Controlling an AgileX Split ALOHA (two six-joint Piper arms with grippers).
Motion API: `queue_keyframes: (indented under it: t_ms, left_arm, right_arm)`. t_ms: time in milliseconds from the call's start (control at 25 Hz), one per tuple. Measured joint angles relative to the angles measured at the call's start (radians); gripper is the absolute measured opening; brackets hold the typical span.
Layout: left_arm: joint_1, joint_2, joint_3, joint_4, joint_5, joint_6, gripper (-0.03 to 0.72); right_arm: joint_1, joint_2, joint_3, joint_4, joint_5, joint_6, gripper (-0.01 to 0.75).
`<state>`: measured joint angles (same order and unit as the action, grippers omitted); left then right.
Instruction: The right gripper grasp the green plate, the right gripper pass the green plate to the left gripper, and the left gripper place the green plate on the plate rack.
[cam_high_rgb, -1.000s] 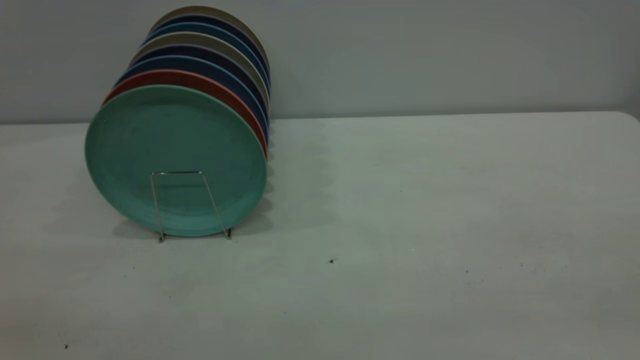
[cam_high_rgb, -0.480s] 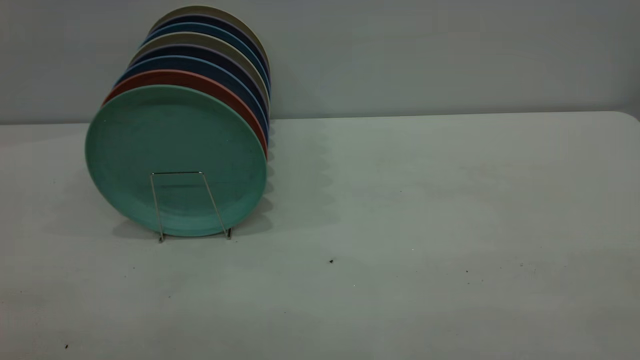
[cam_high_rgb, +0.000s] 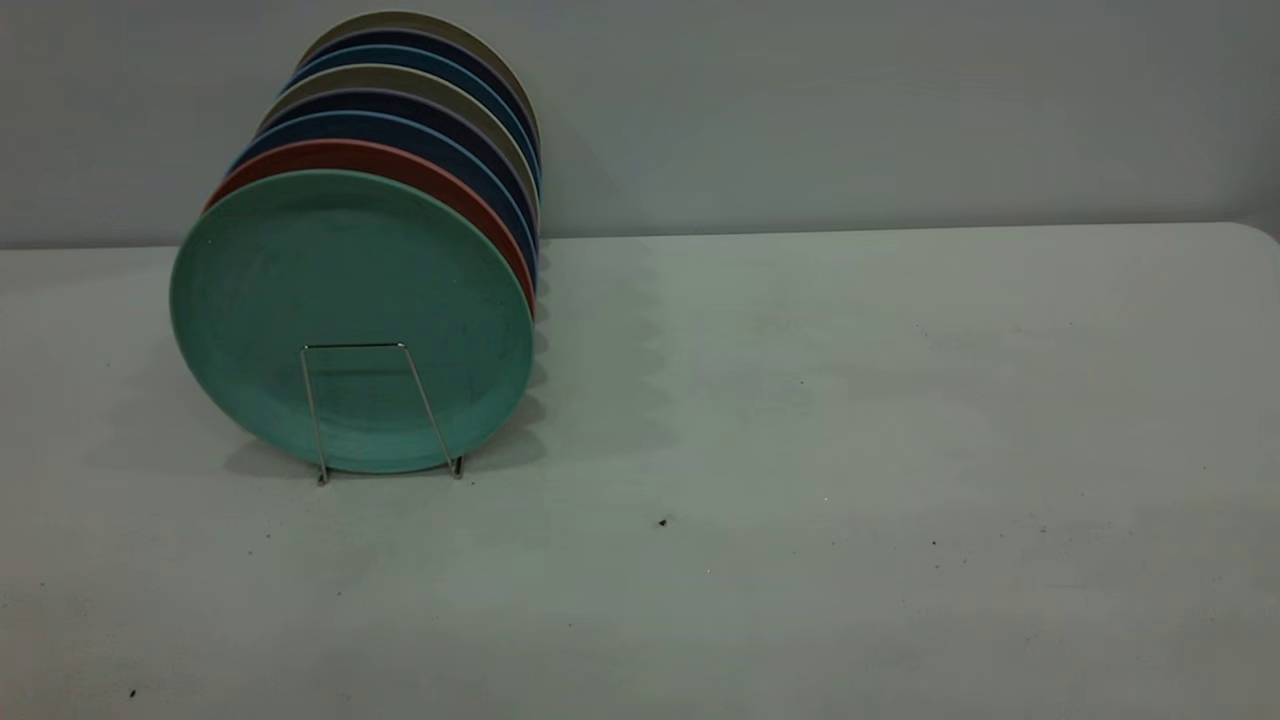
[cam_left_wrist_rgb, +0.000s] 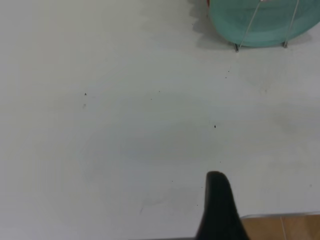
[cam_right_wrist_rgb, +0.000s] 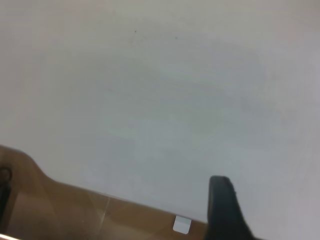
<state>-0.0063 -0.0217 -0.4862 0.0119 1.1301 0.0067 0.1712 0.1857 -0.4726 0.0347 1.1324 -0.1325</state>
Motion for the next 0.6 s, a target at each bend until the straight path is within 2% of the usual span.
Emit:
queue_keyframes:
  t_ms: [240, 600]
  left_arm:
    - [0.0, 0.0, 0.0, 0.0, 0.0, 0.0, 0.536]
    - [0.0, 0.0, 0.0, 0.0, 0.0, 0.0, 0.536]
  right_arm:
    - [-0.002, -0.01, 0.0, 0.0, 0.0, 0.001, 0.475]
    - [-0.064, -0.185, 0.0, 0.0, 0.0, 0.001, 0.475]
